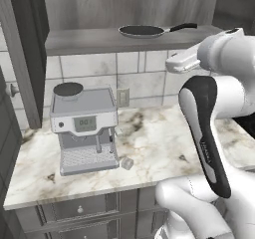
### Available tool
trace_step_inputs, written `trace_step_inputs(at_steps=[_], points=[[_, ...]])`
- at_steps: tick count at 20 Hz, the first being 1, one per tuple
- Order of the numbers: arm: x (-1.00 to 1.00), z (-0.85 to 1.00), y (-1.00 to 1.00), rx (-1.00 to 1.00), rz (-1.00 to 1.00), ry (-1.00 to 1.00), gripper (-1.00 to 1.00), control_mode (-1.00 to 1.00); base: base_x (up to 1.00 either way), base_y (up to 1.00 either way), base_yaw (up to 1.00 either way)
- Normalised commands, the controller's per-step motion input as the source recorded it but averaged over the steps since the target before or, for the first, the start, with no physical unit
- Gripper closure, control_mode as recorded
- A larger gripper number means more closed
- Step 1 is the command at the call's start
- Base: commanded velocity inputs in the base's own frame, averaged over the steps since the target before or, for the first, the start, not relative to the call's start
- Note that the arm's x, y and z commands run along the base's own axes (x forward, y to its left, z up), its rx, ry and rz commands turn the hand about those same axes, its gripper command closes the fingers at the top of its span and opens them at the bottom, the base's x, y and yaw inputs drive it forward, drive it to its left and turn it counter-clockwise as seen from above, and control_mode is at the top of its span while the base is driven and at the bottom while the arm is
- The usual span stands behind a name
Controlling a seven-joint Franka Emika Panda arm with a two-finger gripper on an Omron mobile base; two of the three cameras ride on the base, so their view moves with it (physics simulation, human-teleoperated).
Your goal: Pick the pan from the cabinet and place it on the stove. Then turn on the stove burner for the pan.
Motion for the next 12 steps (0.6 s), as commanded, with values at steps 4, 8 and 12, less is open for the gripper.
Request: trace_step_inputs(at_steps=[4,8,12], points=[[0.07,0.13,-0.52,0.04,-0.21,0.00,-1.00,-1.00,0.00,0.00,0.00],[0.02,0.05,-0.60,0.00,-0.11,0.00,-1.00,-1.00,0.00,0.00,0.00],[0.01,0.09,-0.46,0.00,-0.08,0.01,-1.00,-1.00,0.00,0.00,0.00]])
